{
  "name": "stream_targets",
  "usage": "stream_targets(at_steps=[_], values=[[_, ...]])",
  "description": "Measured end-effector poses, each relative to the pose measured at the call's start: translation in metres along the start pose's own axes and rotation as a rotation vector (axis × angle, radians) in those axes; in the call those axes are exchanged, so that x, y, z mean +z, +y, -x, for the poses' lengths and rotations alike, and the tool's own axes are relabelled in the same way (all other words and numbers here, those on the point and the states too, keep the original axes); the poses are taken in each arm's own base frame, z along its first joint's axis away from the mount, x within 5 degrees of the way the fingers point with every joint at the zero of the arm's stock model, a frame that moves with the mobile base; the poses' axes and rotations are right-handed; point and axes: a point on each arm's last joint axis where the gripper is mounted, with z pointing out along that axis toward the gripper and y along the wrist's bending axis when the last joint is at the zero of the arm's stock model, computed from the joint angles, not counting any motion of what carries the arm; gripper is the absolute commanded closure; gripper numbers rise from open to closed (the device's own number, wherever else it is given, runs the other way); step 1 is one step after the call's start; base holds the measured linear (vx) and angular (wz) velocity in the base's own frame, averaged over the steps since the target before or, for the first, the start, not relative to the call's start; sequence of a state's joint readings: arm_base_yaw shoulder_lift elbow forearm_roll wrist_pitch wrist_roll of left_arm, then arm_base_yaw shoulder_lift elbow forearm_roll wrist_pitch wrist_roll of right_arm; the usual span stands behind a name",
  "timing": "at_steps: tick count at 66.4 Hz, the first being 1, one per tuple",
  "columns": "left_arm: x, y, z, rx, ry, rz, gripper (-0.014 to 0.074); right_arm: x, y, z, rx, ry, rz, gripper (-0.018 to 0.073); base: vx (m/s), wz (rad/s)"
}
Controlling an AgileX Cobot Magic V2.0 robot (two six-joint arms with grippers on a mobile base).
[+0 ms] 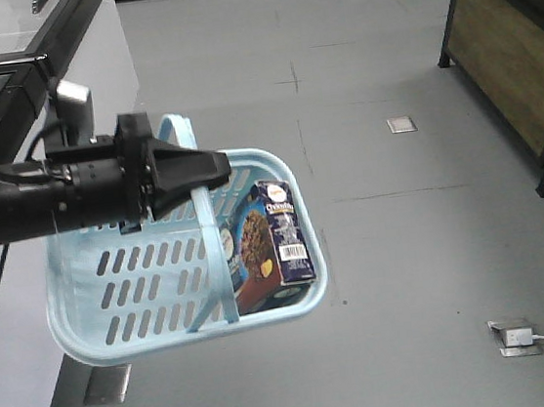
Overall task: Left arm holds basket, right arm returns cookies
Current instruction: 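Lift the basket with the left gripper and bring it in front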
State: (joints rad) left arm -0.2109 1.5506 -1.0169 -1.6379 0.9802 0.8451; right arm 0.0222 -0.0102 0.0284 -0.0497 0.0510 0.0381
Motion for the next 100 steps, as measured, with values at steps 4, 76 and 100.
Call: stream_targets(at_steps=[4,76,100], values=[[0.007,0.005,-0.011,-0.006,0.019,0.019,0.0604,0.000,0.000,0.000,0.000,0.000,0.000,0.0563,0.00,0.00],[0.061,-0.023,-0.061,0.047,0.199,-0.040,0.0603,0.000,0.000,0.000,0.000,0.000,0.000,0.0563,0.00,0.00],[0.061,-0.023,-0.061,0.028,0.201,-0.038,0.0603,0.000,0.000,0.000,0.000,0.000,0.000,0.0563,0.00,0.00]])
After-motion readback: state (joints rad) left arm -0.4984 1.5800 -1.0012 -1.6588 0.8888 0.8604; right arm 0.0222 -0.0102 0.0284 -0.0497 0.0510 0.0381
